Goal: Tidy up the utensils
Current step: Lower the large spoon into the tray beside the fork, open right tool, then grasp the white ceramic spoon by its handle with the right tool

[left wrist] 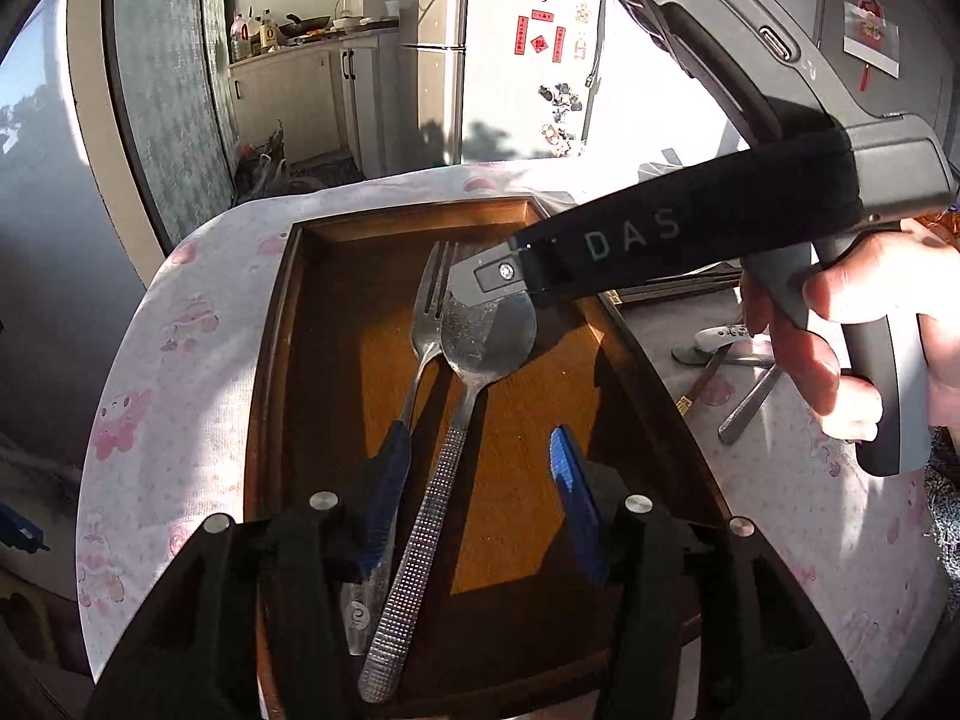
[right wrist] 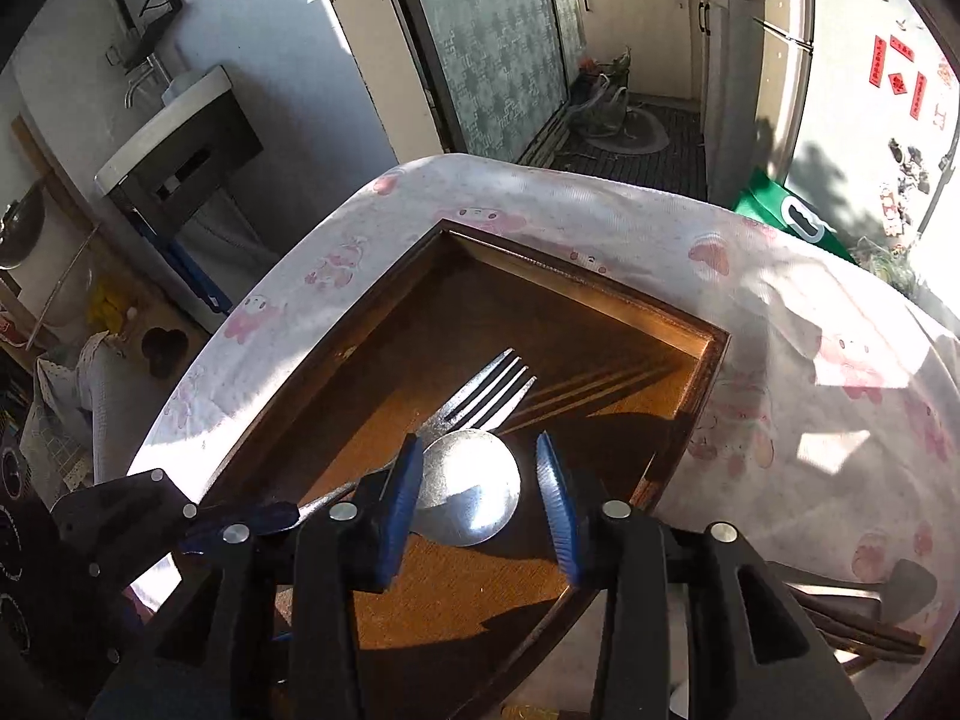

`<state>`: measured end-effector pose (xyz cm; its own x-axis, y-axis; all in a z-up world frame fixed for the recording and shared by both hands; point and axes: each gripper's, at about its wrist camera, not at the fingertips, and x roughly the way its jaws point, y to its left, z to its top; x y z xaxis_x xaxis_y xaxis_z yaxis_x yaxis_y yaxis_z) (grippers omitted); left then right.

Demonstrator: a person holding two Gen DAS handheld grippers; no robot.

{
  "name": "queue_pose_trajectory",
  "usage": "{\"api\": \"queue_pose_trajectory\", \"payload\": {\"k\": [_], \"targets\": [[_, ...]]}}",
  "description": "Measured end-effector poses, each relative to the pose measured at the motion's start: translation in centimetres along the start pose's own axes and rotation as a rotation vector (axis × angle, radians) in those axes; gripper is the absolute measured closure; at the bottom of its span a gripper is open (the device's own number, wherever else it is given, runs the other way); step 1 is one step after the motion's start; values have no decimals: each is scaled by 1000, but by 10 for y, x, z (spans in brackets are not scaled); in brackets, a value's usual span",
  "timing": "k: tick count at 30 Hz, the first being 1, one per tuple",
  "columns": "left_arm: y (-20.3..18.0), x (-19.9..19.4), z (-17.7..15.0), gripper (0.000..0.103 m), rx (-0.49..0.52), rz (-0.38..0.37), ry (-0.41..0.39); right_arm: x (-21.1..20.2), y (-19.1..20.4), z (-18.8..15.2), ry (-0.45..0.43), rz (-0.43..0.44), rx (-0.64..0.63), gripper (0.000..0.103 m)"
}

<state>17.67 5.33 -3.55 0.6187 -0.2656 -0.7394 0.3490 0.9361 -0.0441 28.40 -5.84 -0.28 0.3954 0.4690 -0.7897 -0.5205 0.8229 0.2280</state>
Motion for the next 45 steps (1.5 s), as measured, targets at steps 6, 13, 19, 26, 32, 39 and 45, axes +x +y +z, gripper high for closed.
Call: {"api": "queue_pose_trajectory", "payload": {"k": [6, 13, 19, 26, 32, 39, 45], "targets": [[-43, -21, -7, 28, 96, -85, -42, -77, -30, -24, -92, 15, 57, 29], [-108, -35, -10, 13, 182, -168, -96, -154, -101, -84, -165, -83, 211, 23], [-144, -24, -10, 10, 190, -175, -99, -171, -134, -152, -171, -133, 301, 25], [-163, -6, -13, 10, 210, -180, -68, -152, -149, -178, -165, 14, 451, 66], [-164, -5, -12, 10, 210, -181, -70, -123, -154, -167, -113, -29, 491, 66], [-159, -2, -10, 10, 208, -176, -80, -103, -160, -165, -98, -78, 474, 96], [-152, 1, -8, 10, 217, -158, -96, -140, -145, -159, -163, -97, 349, 99]]}}
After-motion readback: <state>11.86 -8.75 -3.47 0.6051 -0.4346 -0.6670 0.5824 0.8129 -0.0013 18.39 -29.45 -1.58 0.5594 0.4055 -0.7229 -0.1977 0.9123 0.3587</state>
